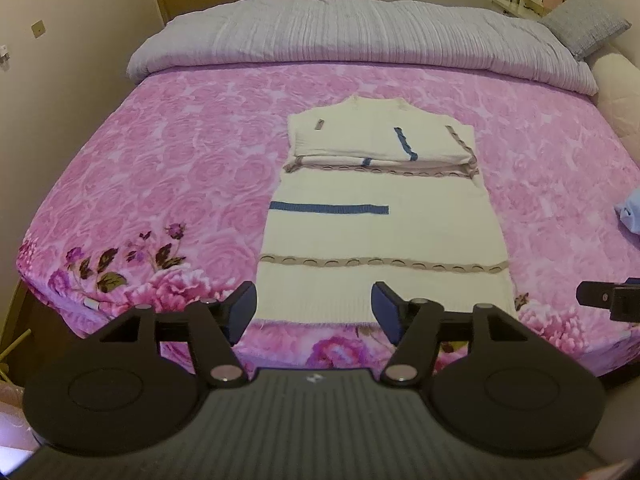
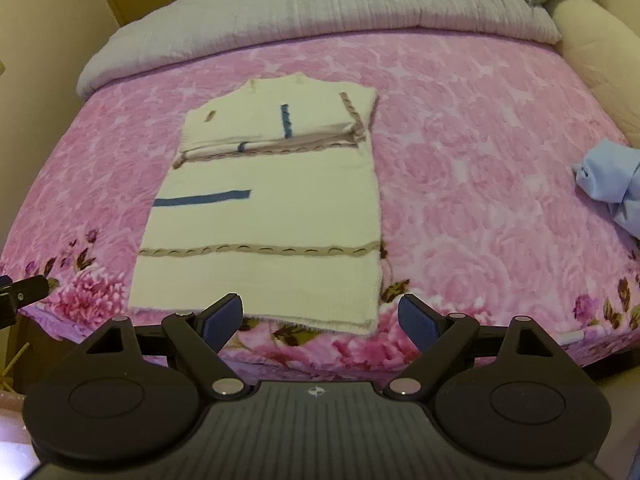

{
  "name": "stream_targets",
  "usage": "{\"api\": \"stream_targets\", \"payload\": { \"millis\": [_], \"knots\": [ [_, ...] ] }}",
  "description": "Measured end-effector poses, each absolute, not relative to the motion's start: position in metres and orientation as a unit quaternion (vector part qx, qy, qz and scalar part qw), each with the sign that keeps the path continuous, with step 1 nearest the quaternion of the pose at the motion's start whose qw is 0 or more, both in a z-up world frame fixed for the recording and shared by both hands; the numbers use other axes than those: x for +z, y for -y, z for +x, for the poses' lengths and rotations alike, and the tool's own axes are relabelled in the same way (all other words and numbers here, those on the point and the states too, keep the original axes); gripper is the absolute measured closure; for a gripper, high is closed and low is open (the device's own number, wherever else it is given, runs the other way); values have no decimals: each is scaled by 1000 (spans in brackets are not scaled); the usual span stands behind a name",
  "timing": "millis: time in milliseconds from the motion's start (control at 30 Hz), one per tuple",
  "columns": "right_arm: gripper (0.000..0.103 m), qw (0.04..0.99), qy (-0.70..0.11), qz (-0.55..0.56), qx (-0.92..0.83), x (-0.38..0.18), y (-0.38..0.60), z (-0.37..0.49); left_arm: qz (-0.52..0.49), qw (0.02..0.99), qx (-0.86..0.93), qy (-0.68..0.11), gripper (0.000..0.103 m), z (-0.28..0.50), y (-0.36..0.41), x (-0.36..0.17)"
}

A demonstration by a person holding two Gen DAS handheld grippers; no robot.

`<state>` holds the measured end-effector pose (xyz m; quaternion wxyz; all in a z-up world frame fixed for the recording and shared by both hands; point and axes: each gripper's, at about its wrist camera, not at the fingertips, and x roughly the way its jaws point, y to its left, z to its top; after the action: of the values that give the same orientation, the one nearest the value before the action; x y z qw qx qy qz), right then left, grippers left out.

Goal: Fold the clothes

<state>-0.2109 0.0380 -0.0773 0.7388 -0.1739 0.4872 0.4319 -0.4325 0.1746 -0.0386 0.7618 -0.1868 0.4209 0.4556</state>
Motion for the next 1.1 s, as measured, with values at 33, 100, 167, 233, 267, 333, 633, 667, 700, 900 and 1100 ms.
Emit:
{"api": "stream_targets", "payload": {
  "millis": [33, 100, 167, 233, 267, 333, 633, 667, 700, 900, 1100],
  "knots": [
    [15, 738, -486, -176, 434, -74, -38, -213, -189, 761, 456, -422, 42, -435, -174, -37],
    [14, 735, -487, -180, 437, -71, -37, -216, -192, 758, 455, -426, 41, -438, -173, -36],
    [14, 732, -490, -186, 436, -69, -38, -219, -194, 756, 453, -430, 41, -440, -173, -38],
    [14, 729, -494, -189, 435, -71, -39, -222, -195, 755, 451, -435, 41, -440, -173, -41],
    [14, 728, -496, -190, 435, -72, -38, -223, -196, 754, 449, -437, 41, -441, -173, -43],
    [14, 726, -500, -191, 432, -77, -38, -226, -197, 753, 446, -441, 41, -441, -174, -46],
    [14, 724, -509, -198, 422, -84, -46, -229, -200, 755, 432, -451, 39, -441, -187, -55],
    [14, 724, -509, -198, 421, -84, -48, -229, -200, 754, 432, -453, 39, -440, -189, -55],
    [14, 725, -510, -197, 419, -85, -50, -228, -200, 753, 431, -455, 39, -440, -191, -56],
    [14, 721, -525, -198, 406, -96, -64, -224, -205, 747, 420, -472, 39, -438, -213, -71],
    [14, 723, -536, -190, 392, -129, -86, -219, -228, 747, 406, -475, 32, -448, -252, -112]
  ]
}}
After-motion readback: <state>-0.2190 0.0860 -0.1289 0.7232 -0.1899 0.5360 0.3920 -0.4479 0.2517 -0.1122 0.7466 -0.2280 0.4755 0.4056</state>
